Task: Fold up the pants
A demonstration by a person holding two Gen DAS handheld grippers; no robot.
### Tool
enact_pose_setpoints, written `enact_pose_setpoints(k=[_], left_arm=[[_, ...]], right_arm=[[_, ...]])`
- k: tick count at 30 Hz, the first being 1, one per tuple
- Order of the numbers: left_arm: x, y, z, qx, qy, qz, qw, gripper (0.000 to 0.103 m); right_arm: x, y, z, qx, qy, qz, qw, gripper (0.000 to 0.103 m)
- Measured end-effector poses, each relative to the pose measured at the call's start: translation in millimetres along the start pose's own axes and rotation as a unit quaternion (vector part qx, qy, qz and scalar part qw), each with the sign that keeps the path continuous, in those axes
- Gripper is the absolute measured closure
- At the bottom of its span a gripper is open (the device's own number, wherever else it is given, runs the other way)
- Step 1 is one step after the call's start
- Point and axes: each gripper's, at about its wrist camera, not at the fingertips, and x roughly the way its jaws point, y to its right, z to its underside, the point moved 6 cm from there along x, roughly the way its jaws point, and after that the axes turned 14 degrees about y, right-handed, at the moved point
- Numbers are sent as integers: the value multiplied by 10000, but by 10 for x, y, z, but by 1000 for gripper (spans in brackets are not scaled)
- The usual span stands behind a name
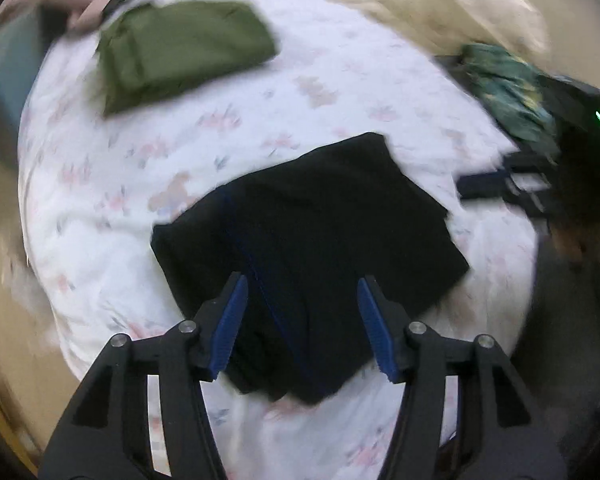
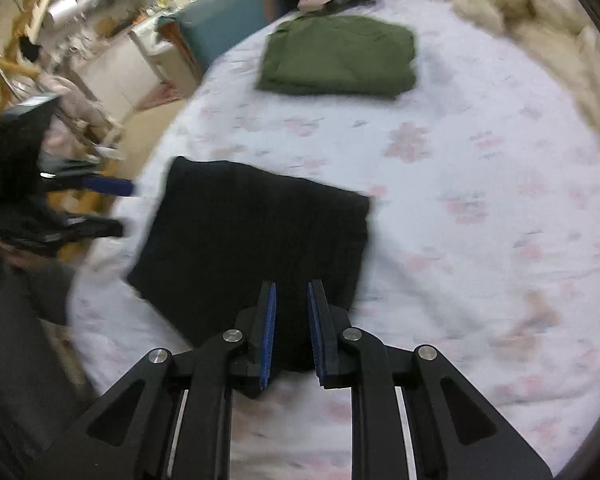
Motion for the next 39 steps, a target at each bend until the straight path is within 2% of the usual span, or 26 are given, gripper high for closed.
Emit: enact_pose_setpoints(k=[1,4,5,6,8,9,10,11,12,13,14,16,18,20,23,25,26,27,28,29,30,32,35,37,39], left_arm=[[145,10,77,-35,-214,-181,9996,50],[488,14,417,-38,-983,-401,9943,50],[539,-2,508,-49,-1167,-464,9921,49],[531,-12,529,-79,-1191,-446,9918,49],[423,-54,430,-190,-1158,-391,9923,49],[354,-81,368,-257,-1081,-341,9932,49],[229,-151,216,-388,-777,-250,9959,49],[172,-212,132,-440,-592,-265,9969,43],[119,-326,19,-511,-355,-413,9972,31],[98,-477,-80,-637,-149,-659,9957,27],[114,-649,-156,-862,-8,-864,9925,26],[232,-916,-213,-1445,14,-887,9855,26],[386,-1106,-206,-1869,-28,-835,9788,26],[543,-1178,-175,-1850,-103,-812,9793,26],[667,-1182,-195,-1514,-124,-710,9858,26],[707,-1119,-205,-1407,-82,-537,9886,27],[749,-1073,-212,-1269,-119,-467,9907,37],[817,-1051,-209,-1169,-152,-393,9922,55],[859,-987,-216,-1034,-219,-293,9940,62],[887,-941,-250,-908,-255,-247,9952,78],[905,-839,-257,-720,-338,-110,9968,90],[890,-771,-286,-389,-365,-171,9984,92],[842,-762,-371,-199,-271,-262,9991,94],[795,-760,-505,-109,-25,-355,9993,95],[712,-774,-675,-30,312,-505,9982,95]], right_arm=[[112,-28,47,-111,-200,-15,9997,84],[457,-6,352,-216,-1015,108,9945,84],[529,43,434,-186,-1223,160,9922,88],[545,85,457,-59,-1292,92,9916,88],[433,150,338,252,-1126,-39,9933,87],[317,188,214,429,-831,-157,9955,85],[201,251,82,597,-509,-244,9966,84],[132,332,-13,744,-291,-250,9965,82],[83,471,-124,968,-57,-167,9951,59],[63,642,-216,1247,145,-5,9921,42],[69,772,-268,1492,257,85,9884,20],[168,1019,-351,1974,331,96,9797,18],[320,1186,-391,2110,274,155,9770,18],[528,1282,-389,2164,97,83,9762,18],[795,1245,-299,2174,-292,-214,9754,18],[889,1213,-236,1917,-441,-145,9804,18],[909,1187,-256,1673,-415,-144,9849,19],[903,1147,-260,1589,-421,-182,9862,22],[896,1111,-260,1567,-457,-288,9862,27],[893,1069,-278,1545,-474,-480,9857,52],[903,1043,-280,1519,-515,-612,9852,77],[884,966,-317,1308,-497,-674,9879,81],[876,935,-381,1121,-407,-572,9912,87],[797,916,-487,843,-181,-449,9953,89],[715,903,-687,498,337,-170,9980,89]])
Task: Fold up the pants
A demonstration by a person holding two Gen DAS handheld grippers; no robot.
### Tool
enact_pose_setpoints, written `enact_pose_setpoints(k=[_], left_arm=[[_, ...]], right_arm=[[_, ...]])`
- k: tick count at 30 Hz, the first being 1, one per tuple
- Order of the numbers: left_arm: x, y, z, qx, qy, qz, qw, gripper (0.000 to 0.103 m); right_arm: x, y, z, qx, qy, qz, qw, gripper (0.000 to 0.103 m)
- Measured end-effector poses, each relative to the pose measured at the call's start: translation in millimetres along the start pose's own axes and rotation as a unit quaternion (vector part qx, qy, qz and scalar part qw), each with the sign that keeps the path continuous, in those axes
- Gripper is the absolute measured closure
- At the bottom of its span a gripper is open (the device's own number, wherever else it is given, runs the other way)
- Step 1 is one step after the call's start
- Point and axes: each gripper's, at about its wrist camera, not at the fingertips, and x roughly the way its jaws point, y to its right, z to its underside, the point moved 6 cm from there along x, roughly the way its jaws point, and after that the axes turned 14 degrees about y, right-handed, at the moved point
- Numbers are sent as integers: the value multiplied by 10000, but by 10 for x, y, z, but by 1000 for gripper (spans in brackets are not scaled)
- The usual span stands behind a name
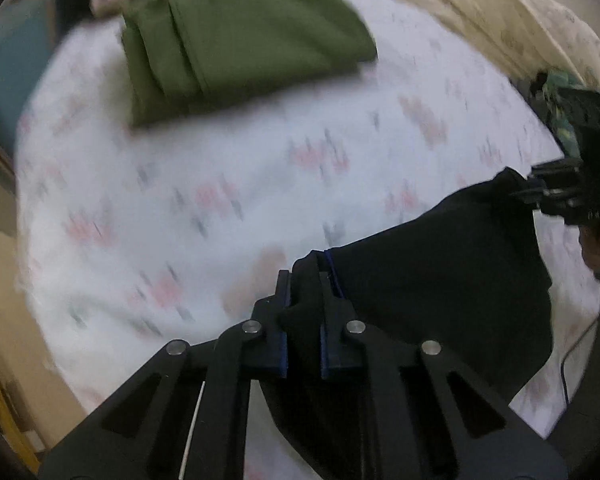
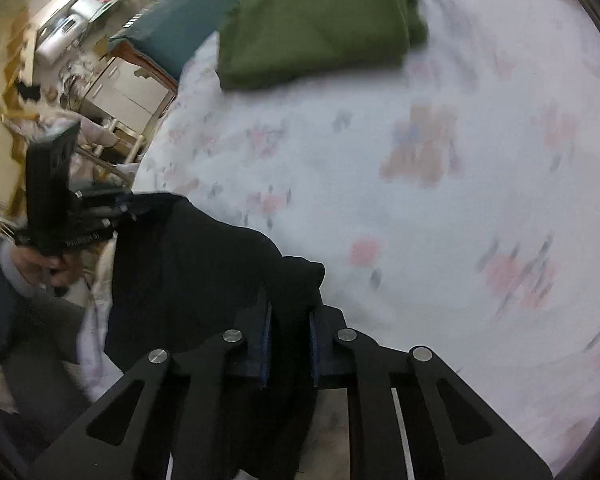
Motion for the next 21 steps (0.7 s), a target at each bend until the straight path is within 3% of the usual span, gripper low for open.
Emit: enact_pose_setpoints(k=[2,4,8,13,16,21], left_arm=[[-96,11,-202,221,438,-217,9986,95],[-202,50,-316,334,820,-211,9958,95],[-177,167,-203,732,680,-181,9948,95],[-478,305,-68,999,894,-15,9910,95],[-617,372,6,1518,941,-206,9837,95],[-861,589,199,2136,1124,-215,9702,95]], right_arm=[[-101,-17,-166,-191,562,246,9979,89],[-128,-34,-198,-444,669,352,9961,89],[-215,-41,-73,-639,552,283,9960,89],[-463,-204,5,-1180,806,370,9890,89],[-584,-405,59,-1706,972,427,9796,89],[-773,-746,342,-2428,998,172,9648,92]])
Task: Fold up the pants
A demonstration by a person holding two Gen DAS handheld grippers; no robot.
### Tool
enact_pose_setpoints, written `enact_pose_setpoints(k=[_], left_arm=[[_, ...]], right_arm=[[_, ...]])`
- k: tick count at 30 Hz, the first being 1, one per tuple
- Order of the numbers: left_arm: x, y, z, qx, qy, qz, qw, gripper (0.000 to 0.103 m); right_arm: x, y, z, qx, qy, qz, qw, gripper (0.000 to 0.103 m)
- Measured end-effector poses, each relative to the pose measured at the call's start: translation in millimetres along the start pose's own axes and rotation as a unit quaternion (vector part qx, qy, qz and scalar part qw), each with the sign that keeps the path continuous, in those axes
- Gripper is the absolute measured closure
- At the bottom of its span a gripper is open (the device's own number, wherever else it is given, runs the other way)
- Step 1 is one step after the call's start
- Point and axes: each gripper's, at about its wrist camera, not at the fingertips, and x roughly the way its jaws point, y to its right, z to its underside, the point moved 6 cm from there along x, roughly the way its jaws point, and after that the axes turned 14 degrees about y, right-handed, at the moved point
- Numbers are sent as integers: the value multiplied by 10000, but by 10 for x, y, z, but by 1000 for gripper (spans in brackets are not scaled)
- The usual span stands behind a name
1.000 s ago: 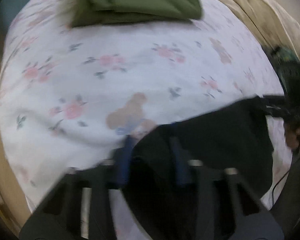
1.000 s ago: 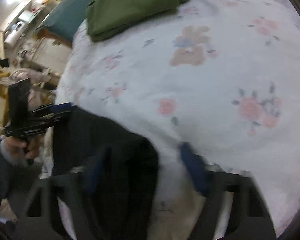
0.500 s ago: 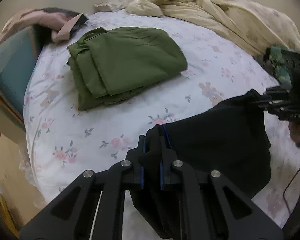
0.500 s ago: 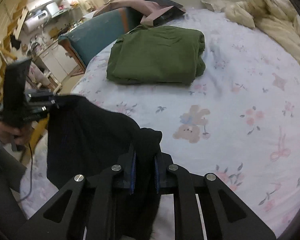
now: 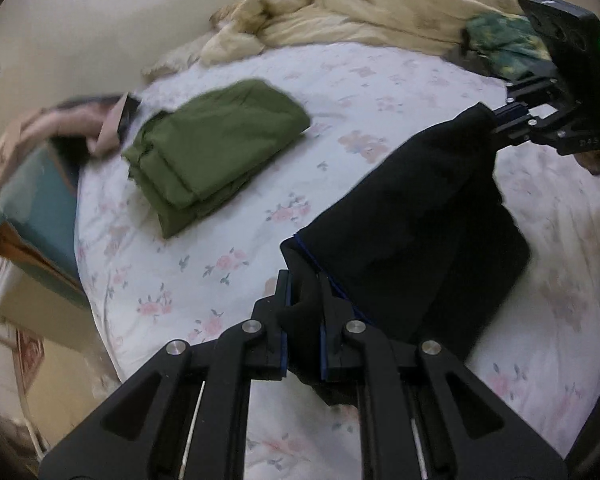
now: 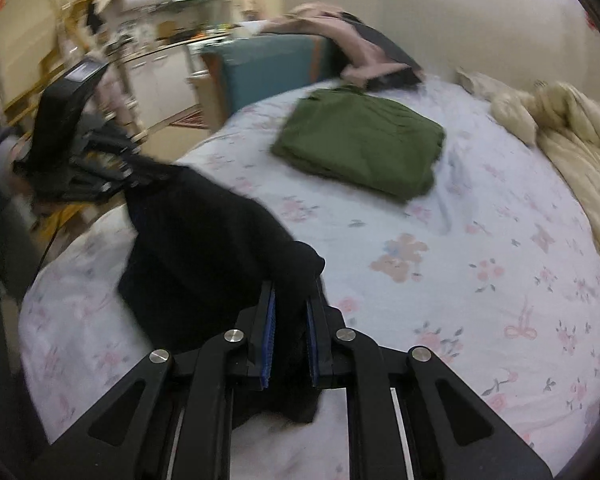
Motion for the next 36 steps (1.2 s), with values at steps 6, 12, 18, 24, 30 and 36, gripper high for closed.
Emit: enact_pose_setpoints(k=[6,12,18,24,30,36], left_arm=[[-321,313,96,740,135,309,9967,95],[-486,736,366,1883,163,728,9793,95],[-309,1095,869,2736,-635,1039,9541,87],[-567,931,793,1835,-1262,1669,9605,53],[-443,137,84,-1609,-639,1118,9785,53],[98,279,75,-3313,-372,663,9405,58]], right_arm=[[-242,-286,237,-808,-312,70,9962,95],[-180,-455,682,-1139,-1189,-40,9864,97],[-74,-463,972,-918,-1845,-80,9785,97],[-318,-312,827,-230,-2018,210,9789,94],[-364,73,210,1438,-960,724,9823,90],[314,2,336,3510,-480,283,9347,90]])
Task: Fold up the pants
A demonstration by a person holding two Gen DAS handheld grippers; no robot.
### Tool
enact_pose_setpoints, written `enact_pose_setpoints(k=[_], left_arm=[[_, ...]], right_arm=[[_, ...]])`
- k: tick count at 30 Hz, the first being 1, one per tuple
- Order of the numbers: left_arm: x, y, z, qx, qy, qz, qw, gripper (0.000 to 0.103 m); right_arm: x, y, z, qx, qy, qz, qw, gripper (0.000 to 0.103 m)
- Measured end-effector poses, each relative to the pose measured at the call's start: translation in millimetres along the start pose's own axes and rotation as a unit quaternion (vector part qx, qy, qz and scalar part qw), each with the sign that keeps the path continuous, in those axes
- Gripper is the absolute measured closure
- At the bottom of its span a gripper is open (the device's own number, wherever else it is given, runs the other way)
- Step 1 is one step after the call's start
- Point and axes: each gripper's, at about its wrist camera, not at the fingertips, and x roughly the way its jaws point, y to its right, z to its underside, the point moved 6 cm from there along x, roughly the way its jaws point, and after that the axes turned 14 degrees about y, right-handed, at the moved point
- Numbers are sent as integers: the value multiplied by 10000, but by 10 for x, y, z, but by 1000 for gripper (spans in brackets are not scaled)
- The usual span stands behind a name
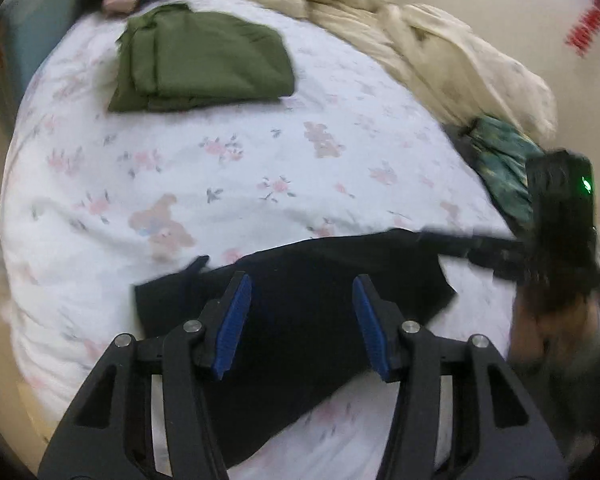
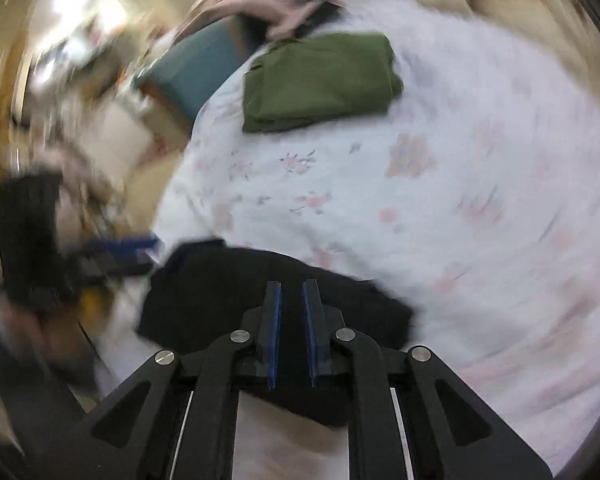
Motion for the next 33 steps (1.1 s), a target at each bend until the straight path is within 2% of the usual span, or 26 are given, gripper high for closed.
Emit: enact_pose_setpoints(k=[1,2,3,4,5,6,8,9,10,12,13,15,16,19,21,23,24,25,26,27,28,29,30,32,33], left_arm=[[126,-12,104,-84,-23,-199,9998,61],[190,-94,192,-19,-60,-560,9984,65],[248,-186,243,9,-127,-854,9963,73],[284,-377,287,-200,-145,-983,9948,78],[269,-503,298,-340,-118,-1066,9936,79],[213,-719,297,-525,-101,-1357,9893,79],[117,-947,306,-945,-163,-1440,9849,81],[68,-1020,295,-1235,-184,-1350,9830,79],[-15,-1061,270,-1470,-215,-1363,9795,75],[-155,-1066,220,-1638,-77,-1355,9771,53],[-246,-1066,206,-1758,35,-1347,9752,46],[-372,-1080,214,-2025,222,-1375,9693,17],[-390,-1065,232,-2093,248,-1342,9683,14],[-206,-919,389,-2066,-166,-1133,9717,11],[-46,-819,480,-1981,-399,-986,9744,11],[132,-710,585,-1594,-653,-966,9803,12],[168,-648,588,-1384,-596,-914,9843,13],[176,-589,584,-1221,-533,-829,9876,17],[182,-525,574,-1094,-479,-712,9903,38],[213,-450,577,-982,-533,-545,9922,53],[210,-429,585,-955,-576,-506,9925,55],[205,-427,589,-916,-582,-515,9928,61],[185,-448,584,-926,-552,-494,9929,74],[142,-493,520,-1192,-471,-249,9914,84],[87,-499,440,-1306,-354,-74,9908,85]], right_arm=[[136,42,104,-8,-171,136,9998,90],[226,88,151,-121,-242,379,9989,93],[307,196,159,-140,-282,550,9980,96],[322,310,158,-85,-283,658,9974,100],[293,411,124,26,-217,734,9971,103],[229,469,91,112,-135,744,9971,103],[88,535,8,195,-66,818,9964,103],[0,525,-52,292,6,705,9971,103],[-46,510,-129,354,67,533,9979,98],[-205,458,-237,332,193,410,9984,86],[-254,466,-281,370,261,374,9983,80],[-293,535,-314,721,330,340,9963,12],[-270,586,-288,932,303,303,9947,6],[-71,719,-59,1347,-186,328,9902,6],[140,729,92,1536,-530,119,9866,6],[313,686,196,1642,-823,-72,9830,6],[375,628,240,1552,-913,-186,9835,6],[401,569,256,1338,-891,-200,9868,7],[427,500,275,1081,-874,-184,9901,9],[439,435,310,792,-911,-138,9926,16],[448,388,343,601,-966,-105,9935,20],[446,366,359,563,-984,-127,9935,28],[435,363,363,589,-956,-155,9936,37],[391,329,331,729,-881,-431,9925,63],[340,304,286,680,-757,-475,9937,65]])
